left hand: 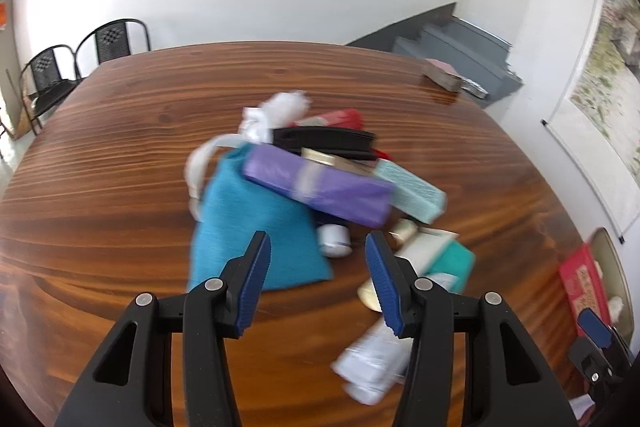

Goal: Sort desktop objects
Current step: 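Grasp the teal drawstring bag with the left gripper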

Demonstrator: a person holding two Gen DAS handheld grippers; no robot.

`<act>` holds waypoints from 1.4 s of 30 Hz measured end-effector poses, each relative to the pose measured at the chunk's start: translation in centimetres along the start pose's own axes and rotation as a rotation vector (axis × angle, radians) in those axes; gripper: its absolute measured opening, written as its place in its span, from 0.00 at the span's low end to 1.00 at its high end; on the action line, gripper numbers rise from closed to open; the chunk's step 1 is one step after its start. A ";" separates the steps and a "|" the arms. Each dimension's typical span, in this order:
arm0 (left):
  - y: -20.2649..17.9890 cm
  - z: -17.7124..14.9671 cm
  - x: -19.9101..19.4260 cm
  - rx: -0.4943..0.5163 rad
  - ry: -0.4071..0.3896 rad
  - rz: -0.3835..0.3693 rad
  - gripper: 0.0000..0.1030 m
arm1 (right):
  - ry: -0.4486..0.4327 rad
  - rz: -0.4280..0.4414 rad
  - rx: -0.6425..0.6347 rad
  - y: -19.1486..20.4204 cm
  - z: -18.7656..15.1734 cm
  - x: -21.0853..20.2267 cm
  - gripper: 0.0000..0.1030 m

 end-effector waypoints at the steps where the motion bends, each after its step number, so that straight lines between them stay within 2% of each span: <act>1: 0.5 0.2 0.2 -0.008 0.001 0.004 0.52 | 0.002 0.004 -0.002 0.4 0.0 0.4 0.78; 5: 3.1 0.5 1.6 -0.062 0.023 0.015 0.52 | 0.020 0.028 0.006 1.5 -0.1 1.7 0.78; 9: 3.9 0.4 3.1 -0.070 0.055 -0.001 0.52 | 0.037 0.042 0.000 2.3 -0.3 2.6 0.78; 14: 4.3 0.9 4.5 -0.076 0.051 -0.006 0.52 | 0.062 0.035 0.003 2.0 -0.7 3.7 0.78; 15: 4.2 1.0 4.7 -0.084 0.048 -0.026 0.54 | 0.068 0.038 0.010 1.8 -0.7 3.8 0.78; 16: 4.0 1.2 4.8 -0.087 0.046 -0.035 0.60 | 0.072 0.040 0.017 1.6 -0.7 3.8 0.78; 20: 3.1 1.6 5.2 -0.065 0.034 -0.054 0.68 | 0.065 0.040 0.020 1.5 -0.6 3.7 0.78; 22: 2.5 1.6 5.6 -0.048 0.048 -0.039 0.77 | 0.068 0.047 0.020 1.6 -0.6 3.7 0.78; 25: 2.2 1.8 6.2 -0.037 0.049 -0.017 0.79 | 0.066 0.048 0.008 1.9 -0.7 3.7 0.78; 28: 2.3 1.7 7.2 -0.024 0.077 0.040 0.81 | 0.065 0.047 0.001 2.0 -0.8 3.6 0.78; 31: 2.7 1.5 7.5 -0.044 0.068 0.030 0.81 | 0.070 0.049 -0.001 2.2 -1.0 3.7 0.78; 34: 3.1 1.3 7.7 -0.031 0.078 0.063 0.81 | 0.070 0.047 -0.011 2.5 -1.1 3.7 0.78; 35: 3.1 1.2 7.7 -0.017 0.069 0.074 0.80 | 0.070 0.048 -0.014 2.5 -1.1 3.7 0.78; 37: 3.1 1.1 7.8 -0.008 0.071 0.070 0.62 | 0.071 0.048 -0.019 2.8 -1.2 3.6 0.78; 38: 3.1 1.1 7.8 -0.014 0.071 0.057 0.60 | 0.070 0.050 -0.021 2.9 -1.2 3.6 0.78; 42: 3.0 1.2 6.7 -0.007 0.051 0.056 0.41 | 0.073 0.058 -0.028 3.4 -1.2 3.6 0.78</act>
Point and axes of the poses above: each gripper's, at about its wrist camera, not at the fingertips, and x roughly the way its jaws point, y to its left, z to its top, the point moved 3 cm from there along x, roughly the way its jaws point, and after that the axes turned 1 degree about -z, right-handed, at the moved point
